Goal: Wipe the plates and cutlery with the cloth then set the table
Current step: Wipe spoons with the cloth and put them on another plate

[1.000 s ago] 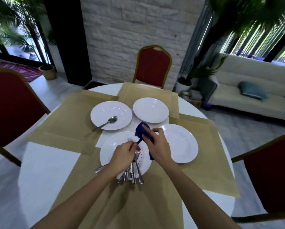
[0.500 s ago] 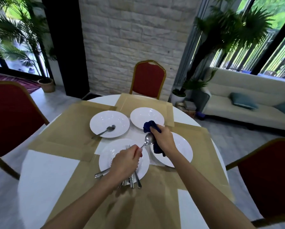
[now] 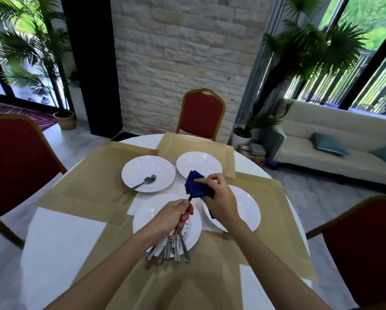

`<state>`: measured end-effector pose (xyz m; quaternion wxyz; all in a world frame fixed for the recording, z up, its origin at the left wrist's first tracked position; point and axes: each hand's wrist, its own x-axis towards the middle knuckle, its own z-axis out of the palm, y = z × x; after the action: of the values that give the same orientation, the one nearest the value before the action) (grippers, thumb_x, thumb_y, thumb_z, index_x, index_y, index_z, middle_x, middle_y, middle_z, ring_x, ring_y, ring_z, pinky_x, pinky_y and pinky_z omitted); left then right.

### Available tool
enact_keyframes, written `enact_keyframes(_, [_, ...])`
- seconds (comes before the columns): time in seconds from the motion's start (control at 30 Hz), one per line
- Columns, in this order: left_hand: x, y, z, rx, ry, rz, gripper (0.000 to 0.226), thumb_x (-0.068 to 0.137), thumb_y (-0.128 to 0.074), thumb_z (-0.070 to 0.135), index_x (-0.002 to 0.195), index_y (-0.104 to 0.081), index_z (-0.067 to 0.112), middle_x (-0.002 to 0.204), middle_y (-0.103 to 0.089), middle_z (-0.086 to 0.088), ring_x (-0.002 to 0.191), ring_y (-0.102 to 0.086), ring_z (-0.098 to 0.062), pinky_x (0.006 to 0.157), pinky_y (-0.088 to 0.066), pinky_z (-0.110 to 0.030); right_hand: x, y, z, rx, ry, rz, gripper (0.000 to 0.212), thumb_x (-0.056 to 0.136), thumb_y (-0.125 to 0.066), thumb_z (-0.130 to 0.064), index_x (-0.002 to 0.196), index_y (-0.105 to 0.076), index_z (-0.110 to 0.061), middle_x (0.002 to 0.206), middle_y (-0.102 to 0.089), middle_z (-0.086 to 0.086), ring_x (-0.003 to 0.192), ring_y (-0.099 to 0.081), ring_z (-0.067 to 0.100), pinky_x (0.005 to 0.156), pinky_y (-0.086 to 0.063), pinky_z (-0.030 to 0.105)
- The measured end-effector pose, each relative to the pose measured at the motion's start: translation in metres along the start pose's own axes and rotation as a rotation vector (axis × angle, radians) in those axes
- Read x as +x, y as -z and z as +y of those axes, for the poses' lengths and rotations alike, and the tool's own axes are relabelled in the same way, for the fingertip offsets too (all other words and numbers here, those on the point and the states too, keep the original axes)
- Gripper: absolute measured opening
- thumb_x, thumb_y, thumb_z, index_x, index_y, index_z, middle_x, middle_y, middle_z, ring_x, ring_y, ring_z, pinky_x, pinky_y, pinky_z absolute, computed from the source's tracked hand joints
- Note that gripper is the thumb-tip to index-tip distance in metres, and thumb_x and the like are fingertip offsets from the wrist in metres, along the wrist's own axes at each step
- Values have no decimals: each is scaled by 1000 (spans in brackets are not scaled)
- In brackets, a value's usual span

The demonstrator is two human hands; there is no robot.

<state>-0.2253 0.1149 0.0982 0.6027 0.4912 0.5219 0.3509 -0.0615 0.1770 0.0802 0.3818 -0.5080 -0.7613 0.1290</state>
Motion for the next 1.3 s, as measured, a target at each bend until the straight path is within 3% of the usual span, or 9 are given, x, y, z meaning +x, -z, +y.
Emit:
enact_keyframes(0.13, [-1, -6, 1, -5, -29, 24, 33, 103, -30, 19, 75, -46, 10, 54, -29, 3, 39, -25, -7, 37, -20, -16, 7, -2, -8, 46, -171, 83, 36, 79, -69, -9, 110, -68, -29, 110, -49, -6, 92, -53, 12, 69, -46, 26])
enact_keyframes(0.27, [-4, 2, -1, -5, -49, 20, 31, 103, -31, 17, 77, -45, 7, 55, -27, 1, 37, -24, -5, 37, -21, -13, 11, 0, -14, -54, -77, -75, 32, 78, -70, -14, 108, -67, -27, 116, -49, -6, 90, -54, 13, 67, -42, 26])
enact_keyframes(0.5, [-3, 17, -9, 23, 0, -89, 40, 103, -33, 29, 85, -62, 8, 58, -41, -1, 42, -35, -7, 44, -27, -19, 26, 22, -13, 542, -443, -186, 21, 80, -73, -6, 94, -62, -17, 90, -71, -4, 73, -64, 15, 60, -50, 19])
enact_keyframes(0.63, [0, 37, -17, -812, 158, -323, 71, 90, -31, 65, 117, -67, 9, 101, -68, -6, 84, -63, -22, 66, -53, -33, 21, 23, -7, 760, -632, 65, 25, 79, -71, 0, 96, -63, -15, 96, -69, 11, 78, -63, 25, 66, -50, 33])
enact_keyframes(0.67, [2, 35, -20, -861, 155, -316, 75, 88, -29, 67, 119, -66, 11, 112, -68, -6, 95, -62, -25, 75, -52, -37, 19, 22, -5, 855, -701, 144, 25, 79, -71, -2, 98, -63, -17, 98, -69, 14, 78, -62, 28, 68, -49, 36])
enact_keyframes(0.83, [12, -9, -17, -152, -19, 49, 38, 98, -35, 49, 130, -46, 32, 126, -58, 11, 110, -57, -10, 97, -45, -34, 2, 1, -19, 932, -817, 236, 27, 81, -69, -1, 99, -59, -19, 100, -67, 11, 85, -64, 26, 76, -50, 38])
enact_keyframes(0.97, [22, -18, -8, -173, -143, 371, 26, 102, -39, 24, 114, -61, 24, 100, -67, 4, 96, -62, -15, 86, -48, -35, -14, -12, -31, 987, -835, 159, 25, 83, -66, 1, 104, -60, -11, 101, -68, 17, 78, -63, 25, 69, -50, 36])
enact_keyframes(1.13, [28, -10, -1, -302, -142, 314, 20, 101, -41, 18, 101, -61, 20, 101, -68, -5, 88, -64, -16, 84, -51, -30, -15, -3, -33, 1078, -819, 53, 30, 83, -66, 3, 111, -61, -9, 102, -71, 16, 81, -68, 28, 63, -52, 32])
enact_keyframes(1.3, [32, -2, 0, -69, -148, 528, 20, 98, -45, 24, 94, -64, 19, 93, -68, -7, 83, -65, -24, 68, -56, -35, -15, 0, -38, 1074, -838, 27, 24, 90, -65, -12, 113, -60, -12, 101, -69, 14, 74, -68, 27, 58, -51, 31])
